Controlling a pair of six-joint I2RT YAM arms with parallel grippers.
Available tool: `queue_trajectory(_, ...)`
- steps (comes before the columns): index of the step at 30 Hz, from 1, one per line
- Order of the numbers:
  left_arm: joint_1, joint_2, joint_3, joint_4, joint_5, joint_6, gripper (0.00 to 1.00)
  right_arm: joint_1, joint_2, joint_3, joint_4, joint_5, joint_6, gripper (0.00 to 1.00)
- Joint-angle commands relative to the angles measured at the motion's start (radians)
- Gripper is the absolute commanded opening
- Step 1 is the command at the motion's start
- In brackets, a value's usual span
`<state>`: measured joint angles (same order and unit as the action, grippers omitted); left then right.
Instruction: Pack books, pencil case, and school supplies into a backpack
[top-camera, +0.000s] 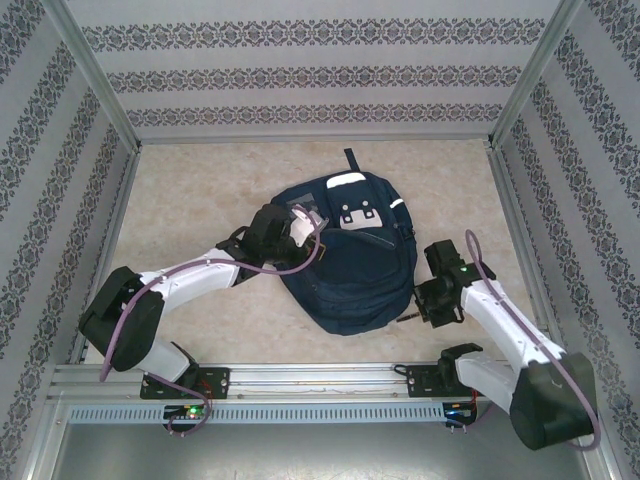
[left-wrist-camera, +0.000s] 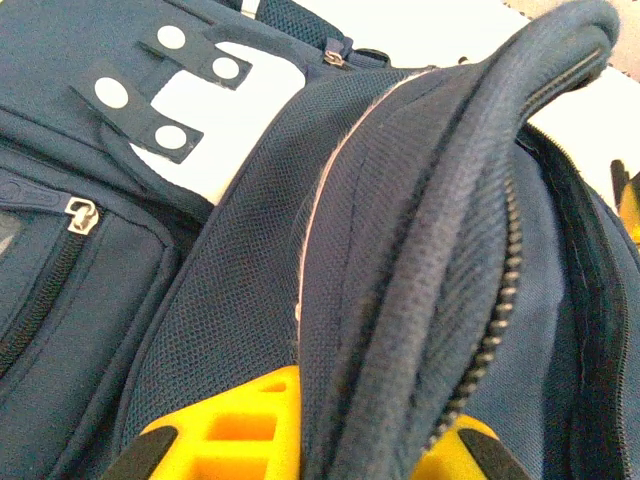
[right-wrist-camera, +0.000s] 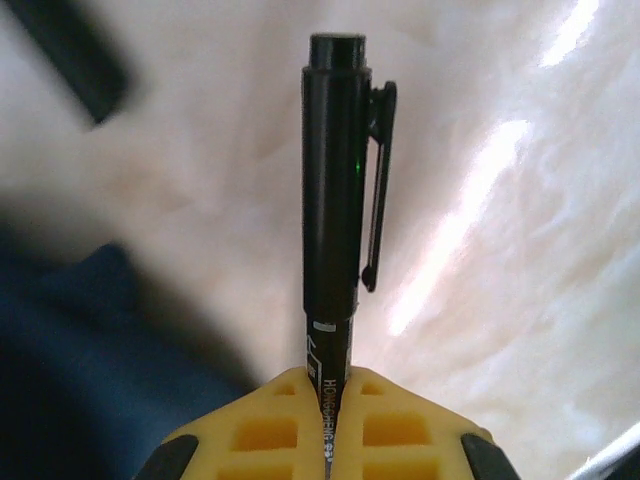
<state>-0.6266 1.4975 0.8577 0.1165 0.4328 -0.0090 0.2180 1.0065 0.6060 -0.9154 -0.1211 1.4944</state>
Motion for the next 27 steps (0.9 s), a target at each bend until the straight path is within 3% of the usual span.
queue_trajectory(1, 0.006, -0.002, 0.048, 0.035, -0.008, -0.037, 0.0, 0.034, -0.054, 0.121, -0.136, 0.021, 0.049, 0.0)
queue_trajectory(5, 0.006, 0.014, 0.046, 0.086, 0.076, -0.051, 0.0, 0.164, -0.038, 0.248, -0.112, 0.044, 0.136, 0.0)
queue_trajectory(9, 0.004, 0.008, 0.059, 0.08, 0.098, -0.087, 0.0, 0.294, 0.094, 0.33, 0.108, 0.013, 0.238, 0.0)
queue_trajectory(15, -0.006, -0.061, 0.005, 0.251, 0.105, -0.014, 0.0, 0.371, 0.302, 0.453, 0.294, 0.043, 0.28, 0.02)
queue_trajectory(19, -0.007, -0.077, -0.009, 0.306, 0.1, -0.014, 0.0, 0.372, 0.356, 0.414, 0.496, 0.049, 0.312, 0.24)
queue_trajectory(23, -0.007, -0.061, -0.004, 0.313, 0.086, -0.052, 0.0, 0.361, 0.357, 0.401, 0.482, 0.03, 0.309, 0.48)
queue_trajectory(27, -0.007, -0.044, -0.009, 0.325, 0.06, -0.076, 0.0, 0.322, 0.277, 0.33, 0.457, 0.032, 0.29, 0.54)
